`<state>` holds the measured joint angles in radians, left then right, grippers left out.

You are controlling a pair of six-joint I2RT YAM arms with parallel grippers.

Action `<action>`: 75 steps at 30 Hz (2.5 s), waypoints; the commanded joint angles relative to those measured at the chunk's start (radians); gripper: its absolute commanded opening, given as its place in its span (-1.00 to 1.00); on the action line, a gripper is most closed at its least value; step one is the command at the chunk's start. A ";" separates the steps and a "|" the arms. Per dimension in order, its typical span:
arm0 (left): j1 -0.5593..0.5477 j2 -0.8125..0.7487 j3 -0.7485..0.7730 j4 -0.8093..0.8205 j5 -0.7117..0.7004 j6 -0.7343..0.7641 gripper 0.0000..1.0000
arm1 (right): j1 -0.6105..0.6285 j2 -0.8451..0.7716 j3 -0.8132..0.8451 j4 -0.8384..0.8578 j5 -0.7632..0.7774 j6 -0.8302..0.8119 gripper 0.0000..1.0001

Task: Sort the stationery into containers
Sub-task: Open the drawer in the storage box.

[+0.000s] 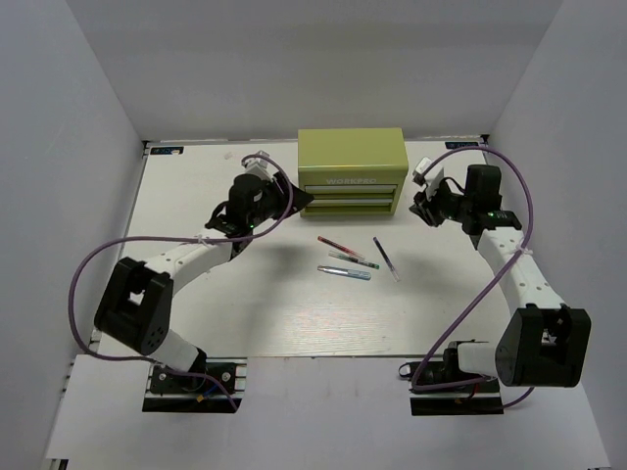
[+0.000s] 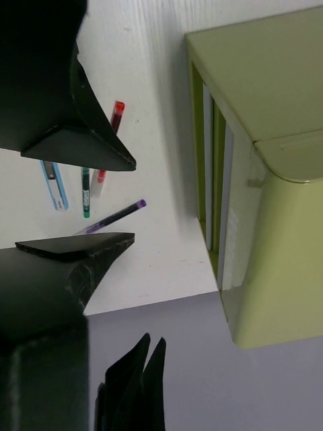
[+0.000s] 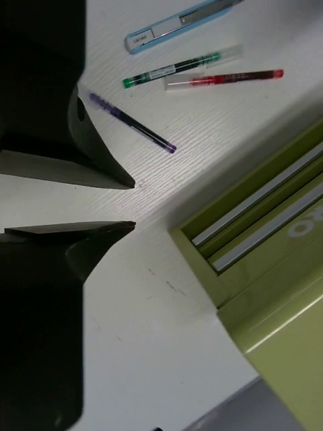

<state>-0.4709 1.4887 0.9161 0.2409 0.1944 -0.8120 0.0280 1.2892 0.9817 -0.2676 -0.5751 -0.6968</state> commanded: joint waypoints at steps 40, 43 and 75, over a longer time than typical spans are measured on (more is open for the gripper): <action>-0.276 0.547 0.108 0.753 -0.625 -0.541 0.26 | 0.167 0.323 0.420 0.019 -0.016 -0.155 0.35; -0.276 0.571 0.132 0.753 -0.659 -0.550 0.26 | 0.168 0.344 0.448 0.011 0.004 -0.159 0.35; -0.325 0.858 0.302 1.112 -0.980 -0.624 -0.02 | 0.170 0.504 0.672 -0.292 0.026 -0.322 0.24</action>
<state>-0.8188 2.3425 1.1683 1.3212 -0.7078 -1.4441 0.1951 1.7668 1.6039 -0.4786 -0.5419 -0.9863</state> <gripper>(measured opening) 0.500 0.620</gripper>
